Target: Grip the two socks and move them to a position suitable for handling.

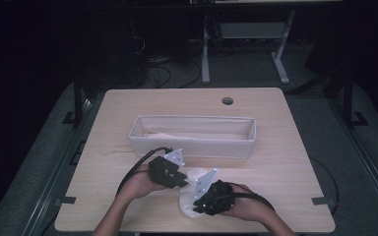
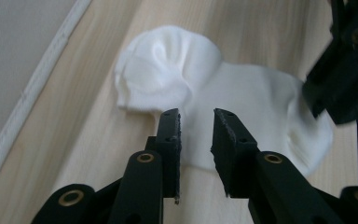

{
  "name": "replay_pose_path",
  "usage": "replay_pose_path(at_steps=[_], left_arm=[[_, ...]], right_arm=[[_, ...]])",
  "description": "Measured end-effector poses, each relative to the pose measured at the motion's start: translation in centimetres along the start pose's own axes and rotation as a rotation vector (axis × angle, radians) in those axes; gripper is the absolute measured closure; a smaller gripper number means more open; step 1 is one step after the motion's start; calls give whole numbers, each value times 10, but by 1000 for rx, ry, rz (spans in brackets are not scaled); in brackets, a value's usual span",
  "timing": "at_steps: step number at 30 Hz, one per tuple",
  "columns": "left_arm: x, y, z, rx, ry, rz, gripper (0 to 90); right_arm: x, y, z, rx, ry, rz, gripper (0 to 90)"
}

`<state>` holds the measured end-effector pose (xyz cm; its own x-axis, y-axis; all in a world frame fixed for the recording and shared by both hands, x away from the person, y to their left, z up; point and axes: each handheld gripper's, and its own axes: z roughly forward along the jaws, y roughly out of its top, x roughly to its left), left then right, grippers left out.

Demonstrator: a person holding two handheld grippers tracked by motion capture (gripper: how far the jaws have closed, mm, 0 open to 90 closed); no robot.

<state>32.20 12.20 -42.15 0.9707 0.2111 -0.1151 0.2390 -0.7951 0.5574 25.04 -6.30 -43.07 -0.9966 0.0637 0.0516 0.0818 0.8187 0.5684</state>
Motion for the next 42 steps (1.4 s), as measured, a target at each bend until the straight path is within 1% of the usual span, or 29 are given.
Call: replay_pose_path(at_steps=[2, 4, 5, 6, 7, 8, 10, 11, 13, 14, 18, 21, 23, 29, 32, 33, 35, 37, 38, 40, 42], left_arm=[[2, 4, 4, 7, -12, 1, 729], [5, 9, 10, 20, -8, 6, 729], [6, 10, 12, 34, -15, 9, 730], [6, 10, 12, 34, -15, 9, 730], [9, 13, 18, 45, -11, 4, 731], [10, 13, 21, 47, -11, 0, 732], [10, 14, 23, 54, -8, 0, 732], [12, 14, 26, 59, -3, -2, 732], [13, 15, 28, 69, 5, 2, 731], [12, 15, 29, 71, 10, -4, 731], [11, 15, 33, 94, 21, 3, 721], [10, 15, 34, 104, 30, 9, 720], [10, 14, 34, 100, 32, 4, 720], [9, 14, 34, 102, 38, 10, 717], [9, 14, 33, 99, 36, 17, 702], [9, 14, 30, 85, 36, 13, 700], [8, 14, 25, 74, 39, 13, 700], [8, 13, 22, 72, 37, 15, 699], [7, 12, 18, 66, 37, 16, 694], [6, 11, 14, 58, 25, 10, 685], [4, 10, 10, 52, 28, 15, 684]], right_arm=[[1, 1, 2, 7, -2, -5, 779], [0, 2, 5, 14, -6, -9, 787], [-1, 3, 7, 22, -14, -19, 787], [-2, 2, 8, 29, -18, -21, 787], [-3, 2, 11, 39, -20, -21, 788], [-4, 1, 13, 44, -16, -21, 788], [-4, 0, 15, 43, -14, -28, 792], [-4, -1, 15, 39, -9, -17, 794], [-5, -2, 15, 41, -3, -12, 796], [-5, -3, 15, 45, 3, 1, 798], [-3, -3, 15, 53, 15, 7, 808], [-2, -4, 15, 54, 17, 4, 815], [-2, -5, 15, 55, 20, 4, 820], [-1, -7, 14, 48, 21, 8, 822], [-2, -6, 13, 44, 16, 6, 779], [-2, -6, 13, 42, 12, -2, 760], [0, -4, 9, 42, 13, 6, 736], [1, -4, 6, 40, 14, 4, 723], [4, -1, 2, 24, 20, -8, 702], [7, 1, -2, 9, 34, -20, 691], [12, 4, -3, 3, 36, -50, 672]])
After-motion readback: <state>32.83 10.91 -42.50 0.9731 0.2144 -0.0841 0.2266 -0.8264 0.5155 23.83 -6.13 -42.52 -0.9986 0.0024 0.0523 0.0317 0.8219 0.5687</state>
